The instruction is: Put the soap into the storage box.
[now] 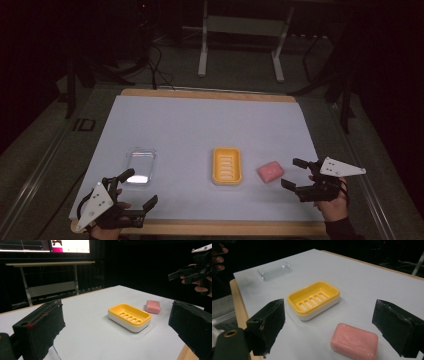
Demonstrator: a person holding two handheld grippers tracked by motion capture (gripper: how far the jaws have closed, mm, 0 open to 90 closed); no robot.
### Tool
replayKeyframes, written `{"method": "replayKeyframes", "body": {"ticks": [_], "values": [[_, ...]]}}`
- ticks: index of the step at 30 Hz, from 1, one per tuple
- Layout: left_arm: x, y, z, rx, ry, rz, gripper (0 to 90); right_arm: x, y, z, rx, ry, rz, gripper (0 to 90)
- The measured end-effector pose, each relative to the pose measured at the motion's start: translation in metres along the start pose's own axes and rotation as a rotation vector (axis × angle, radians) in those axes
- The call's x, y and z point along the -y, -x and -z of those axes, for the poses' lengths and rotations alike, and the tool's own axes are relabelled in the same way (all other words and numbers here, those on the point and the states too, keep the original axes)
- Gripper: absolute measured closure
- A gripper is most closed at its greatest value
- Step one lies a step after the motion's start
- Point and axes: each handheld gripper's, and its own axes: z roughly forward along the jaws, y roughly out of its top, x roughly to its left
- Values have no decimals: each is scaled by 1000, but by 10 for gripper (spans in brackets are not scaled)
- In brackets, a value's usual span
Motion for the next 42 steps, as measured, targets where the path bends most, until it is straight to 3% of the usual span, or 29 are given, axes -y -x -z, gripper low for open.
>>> {"method": "replayKeyframes", "body": {"ticks": [6, 9, 15, 16, 17, 18, 21, 23, 24, 25, 27, 29, 30, 31, 32, 33, 35, 36, 42], "values": [[1, 3, -4, 2, -28, -28, 4, -3, -1, -7, 6, -31, 48, 111], [1, 3, -4, 4, -30, -30, 4, -5, -2, -7, 22, -17, 79, 111], [2, 3, -6, 17, -50, -39, 4, -11, 2, -5, -20, 27, 165, 117], [2, 3, -7, 16, -52, -39, 4, -12, 4, -5, -31, 33, 173, 126], [3, 2, -7, 11, -54, -42, 4, -15, 9, -4, -76, 29, 166, 136], [3, 2, -7, 11, -54, -42, 4, -15, 9, -4, -76, 29, 166, 136], [3, 2, -8, 5, -58, -39, 4, -21, 17, -5, -108, -66, 171, 160], [3, 2, -8, 5, -58, -39, 4, -22, 17, -6, -127, -93, 171, 160], [3, 2, -8, 5, -61, -41, 4, -24, 19, -9, -155, -151, 145, 136], [3, 2, -8, 6, -63, -43, 4, -24, 19, -9, -155, -151, 145, 136], [3, 2, -9, 7, -66, -44, 4, -25, 21, -15, -150, -222, 130, 124], [3, 2, -8, 6, -67, -46, 4, -25, 22, -17, -149, -244, 135, 118], [3, 2, -8, 6, -67, -47, 4, -24, 23, -21, -156, -282, 151, 115], [4, 2, -8, 6, -68, -46, 4, -24, 23, -21, -156, -282, 151, 115], [4, 2, -8, 6, -68, -45, 4, -25, 22, -24, -159, -301, 179, 115], [4, 2, -8, 7, -69, -45, 4, -25, 20, -27, -168, -319, 244, 115], [4, 2, -9, 7, -70, -44, 4, -25, 20, -27, -168, -319, 244, 115], [4, 2, -9, 8, -73, -44, 4, -27, 19, -31, -217, -363, 290, 129], [4, 2, -10, 12, -79, -44, 4, -28, 15, -42, -305, -490, 334, 144]]}}
